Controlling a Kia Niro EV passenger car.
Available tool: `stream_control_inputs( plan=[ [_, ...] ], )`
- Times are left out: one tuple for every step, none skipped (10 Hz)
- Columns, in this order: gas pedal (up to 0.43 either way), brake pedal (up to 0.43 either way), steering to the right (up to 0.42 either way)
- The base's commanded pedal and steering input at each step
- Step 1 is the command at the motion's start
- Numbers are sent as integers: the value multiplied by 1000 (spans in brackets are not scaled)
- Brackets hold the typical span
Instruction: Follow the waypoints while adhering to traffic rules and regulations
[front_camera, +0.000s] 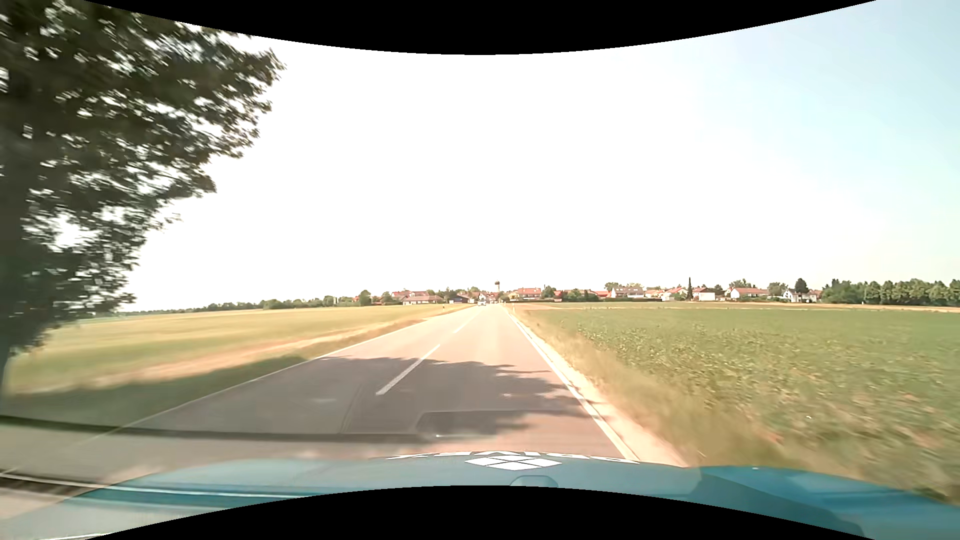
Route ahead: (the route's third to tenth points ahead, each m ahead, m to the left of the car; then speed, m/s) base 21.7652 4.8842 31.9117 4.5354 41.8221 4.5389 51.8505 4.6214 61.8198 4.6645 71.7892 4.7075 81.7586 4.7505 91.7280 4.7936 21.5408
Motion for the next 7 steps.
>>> stream_control_inputs(
  plan=[
    [209,0,-4],
    [209,0,-3],
    [209,0,-3],
    [209,0,-3],
    [209,0,-3],
    [209,0,-3],
    [209,0,-3]
  ],
)
